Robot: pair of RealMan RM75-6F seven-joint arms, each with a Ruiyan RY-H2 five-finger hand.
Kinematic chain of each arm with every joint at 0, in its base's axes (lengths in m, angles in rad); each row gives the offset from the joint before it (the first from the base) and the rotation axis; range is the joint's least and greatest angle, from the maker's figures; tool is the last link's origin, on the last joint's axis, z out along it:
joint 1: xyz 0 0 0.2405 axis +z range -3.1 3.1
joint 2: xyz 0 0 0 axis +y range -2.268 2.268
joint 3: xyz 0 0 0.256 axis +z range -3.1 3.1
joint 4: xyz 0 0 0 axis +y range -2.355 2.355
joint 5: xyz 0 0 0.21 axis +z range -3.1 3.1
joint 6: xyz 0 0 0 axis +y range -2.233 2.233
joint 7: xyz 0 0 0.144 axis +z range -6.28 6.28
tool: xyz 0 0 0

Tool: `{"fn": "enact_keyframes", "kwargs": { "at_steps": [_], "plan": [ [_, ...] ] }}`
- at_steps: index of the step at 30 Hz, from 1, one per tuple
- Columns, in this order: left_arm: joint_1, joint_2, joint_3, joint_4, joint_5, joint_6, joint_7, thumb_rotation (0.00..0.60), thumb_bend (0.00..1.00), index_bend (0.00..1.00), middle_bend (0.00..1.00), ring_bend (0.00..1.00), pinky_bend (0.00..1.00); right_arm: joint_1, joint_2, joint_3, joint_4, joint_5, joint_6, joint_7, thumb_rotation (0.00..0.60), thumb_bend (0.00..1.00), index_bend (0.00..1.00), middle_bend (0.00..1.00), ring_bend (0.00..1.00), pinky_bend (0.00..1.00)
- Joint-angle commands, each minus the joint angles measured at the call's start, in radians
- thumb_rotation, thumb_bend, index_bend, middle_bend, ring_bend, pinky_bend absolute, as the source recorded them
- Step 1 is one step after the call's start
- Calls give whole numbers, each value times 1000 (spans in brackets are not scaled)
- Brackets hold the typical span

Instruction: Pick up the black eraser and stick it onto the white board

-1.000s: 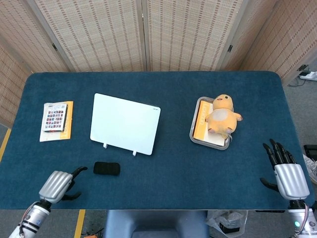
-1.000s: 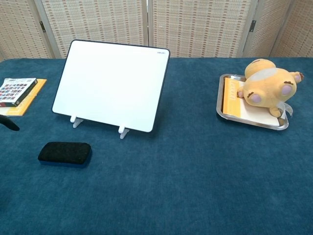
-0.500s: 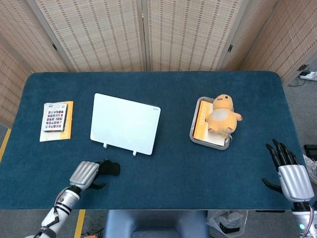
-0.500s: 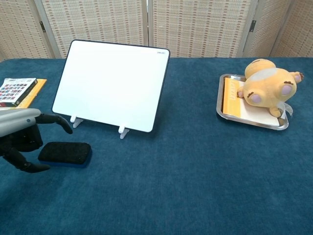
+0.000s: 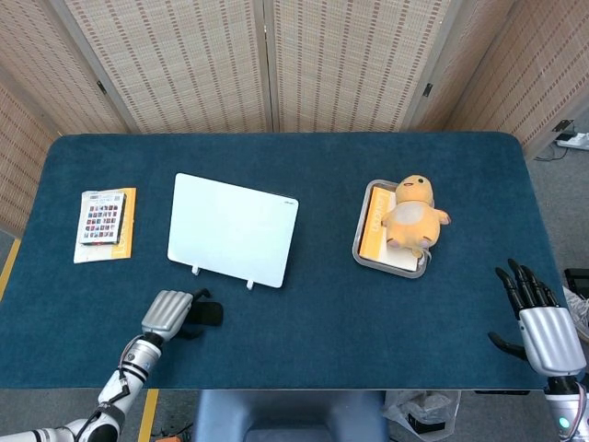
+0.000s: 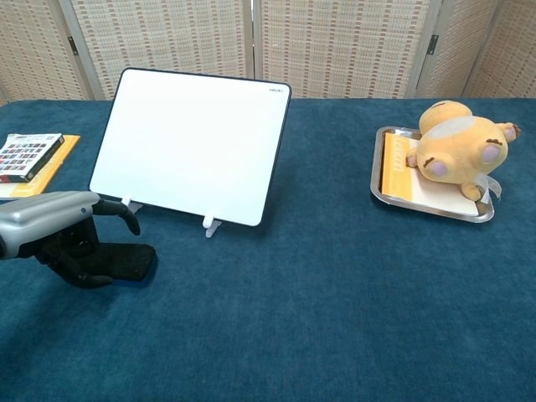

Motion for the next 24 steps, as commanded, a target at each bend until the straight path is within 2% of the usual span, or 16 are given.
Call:
{"fn": "enact_keyframes", "kwargs": {
  "at_steps": [1, 11, 24],
  "plan": [
    [-3, -4, 5, 19, -3, 1, -16, 600, 256, 324, 1000, 1000, 1000, -1, -2, -1, 0, -1, 1, -3, 600, 150, 0, 0, 18, 179],
    [-11, -14, 15, 70, -13, -10, -60, 600, 256, 357, 1000, 1000, 1000, -1, -6, 1, -2, 3, -1, -16, 600, 151, 0, 0, 17, 180],
    [-2, -46, 19, 136, 38, 48, -113, 600, 256, 540, 1000, 1000, 1000, -1, -7, -1, -4, 0, -3, -22, 600, 151, 0, 0, 17, 179]
  ]
}}
